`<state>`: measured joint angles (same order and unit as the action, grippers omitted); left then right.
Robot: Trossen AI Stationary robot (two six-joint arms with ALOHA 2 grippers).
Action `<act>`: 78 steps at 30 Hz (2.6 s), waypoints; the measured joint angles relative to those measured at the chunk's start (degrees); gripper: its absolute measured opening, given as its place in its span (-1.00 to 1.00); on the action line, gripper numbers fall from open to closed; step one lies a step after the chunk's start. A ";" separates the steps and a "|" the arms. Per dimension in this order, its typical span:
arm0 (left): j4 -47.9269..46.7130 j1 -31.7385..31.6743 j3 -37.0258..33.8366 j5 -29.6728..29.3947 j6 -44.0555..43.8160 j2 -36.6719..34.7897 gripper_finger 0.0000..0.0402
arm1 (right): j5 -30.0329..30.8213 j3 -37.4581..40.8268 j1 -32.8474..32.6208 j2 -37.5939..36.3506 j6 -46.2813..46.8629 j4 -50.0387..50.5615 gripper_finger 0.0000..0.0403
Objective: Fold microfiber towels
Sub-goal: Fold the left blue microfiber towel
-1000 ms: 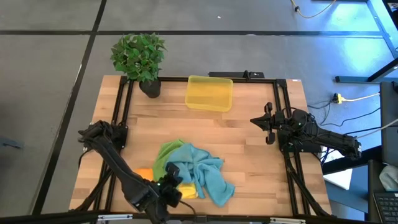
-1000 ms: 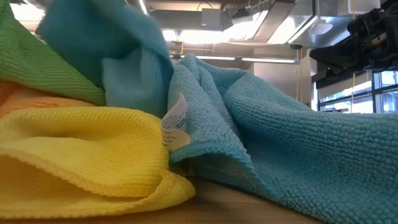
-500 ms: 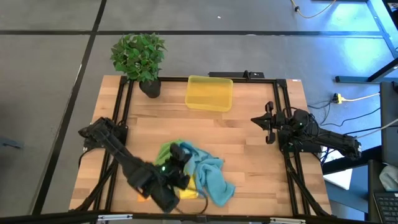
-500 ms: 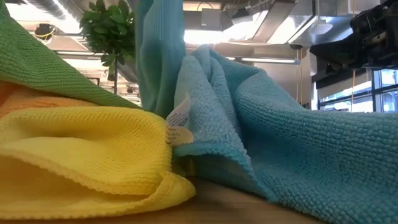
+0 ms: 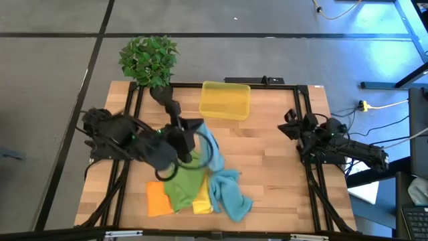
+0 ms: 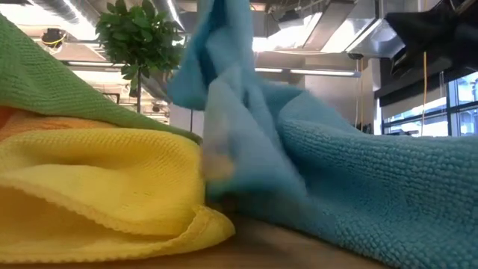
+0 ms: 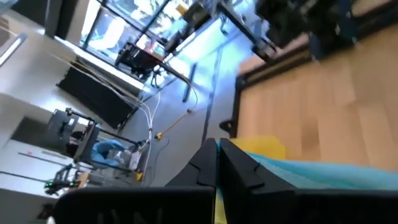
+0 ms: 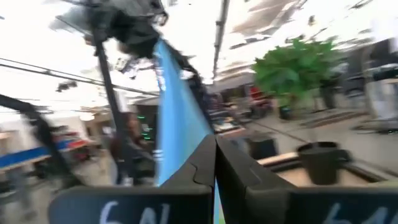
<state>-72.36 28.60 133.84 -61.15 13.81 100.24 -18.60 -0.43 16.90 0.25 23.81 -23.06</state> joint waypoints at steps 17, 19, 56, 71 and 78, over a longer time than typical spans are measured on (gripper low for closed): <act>12.59 -4.46 -1.72 11.17 9.90 -0.43 -1.00 | 5.63 0.02 -11.50 4.60 -7.54 -3.46 -0.86; 13.59 -5.95 -2.11 11.15 8.98 -0.43 -1.00 | 7.49 0.00 -12.53 6.66 -8.18 -4.48 -0.78; 20.56 -15.43 -5.96 11.33 3.07 -0.37 -1.00 | 44.97 -35.20 -35.37 75.50 -24.42 -5.77 -0.33; 19.94 -18.05 -5.96 10.80 2.17 0.07 -1.00 | 50.41 -39.01 -35.79 81.70 -20.86 -4.11 -0.23; 18.72 -20.32 -5.96 10.80 0.88 0.07 -1.00 | 52.41 -38.97 -35.19 87.12 -20.69 -3.99 0.22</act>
<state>-53.64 8.28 127.87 -50.35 14.69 100.31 33.82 -39.40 -18.28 87.37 3.12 -27.05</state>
